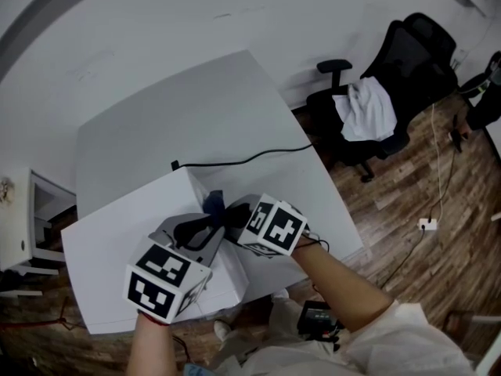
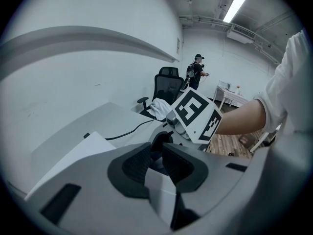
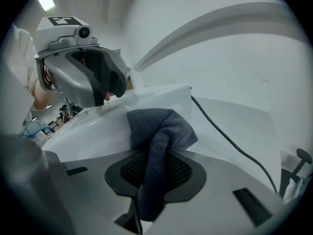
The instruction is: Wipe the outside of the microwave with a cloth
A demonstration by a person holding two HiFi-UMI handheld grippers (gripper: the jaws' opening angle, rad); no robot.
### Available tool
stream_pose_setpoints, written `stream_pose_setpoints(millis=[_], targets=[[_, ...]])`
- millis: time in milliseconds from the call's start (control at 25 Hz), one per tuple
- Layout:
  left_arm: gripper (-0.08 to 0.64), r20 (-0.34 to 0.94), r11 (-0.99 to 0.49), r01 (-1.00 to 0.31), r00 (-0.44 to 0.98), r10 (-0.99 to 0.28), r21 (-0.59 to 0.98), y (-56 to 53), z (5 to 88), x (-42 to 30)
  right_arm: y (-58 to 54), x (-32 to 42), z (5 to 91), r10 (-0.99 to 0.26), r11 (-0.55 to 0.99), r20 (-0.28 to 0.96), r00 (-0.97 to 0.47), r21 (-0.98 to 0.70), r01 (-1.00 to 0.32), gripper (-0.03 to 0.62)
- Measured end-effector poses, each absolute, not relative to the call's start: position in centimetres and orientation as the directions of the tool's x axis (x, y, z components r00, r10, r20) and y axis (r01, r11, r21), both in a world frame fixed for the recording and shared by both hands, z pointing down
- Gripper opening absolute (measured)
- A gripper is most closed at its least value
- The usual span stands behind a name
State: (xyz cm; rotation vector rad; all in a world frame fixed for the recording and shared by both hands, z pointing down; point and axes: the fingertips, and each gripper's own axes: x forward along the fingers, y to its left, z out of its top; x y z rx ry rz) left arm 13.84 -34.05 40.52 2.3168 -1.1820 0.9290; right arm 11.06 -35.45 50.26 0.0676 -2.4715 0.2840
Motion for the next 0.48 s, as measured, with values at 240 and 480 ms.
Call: stream_pose_setpoints(millis=[240, 480], targets=[[0.074, 0.707, -0.590, -0.806, 0.445, -0.550, 0.048, -32.6, 40.8, 14.8, -32.3, 12.6, 50.2, 0.042, 0.972, 0.598, -0.801, -0.208, -0.105, 0.091], [0.074, 0.706, -0.603, -0.796, 0.460, -0.538, 0.059, -31.4, 40.8, 15.7, -29.7, 14.2, 50.6, 0.050, 0.966, 0.592, -0.804, -0.234, -0.112, 0.091]])
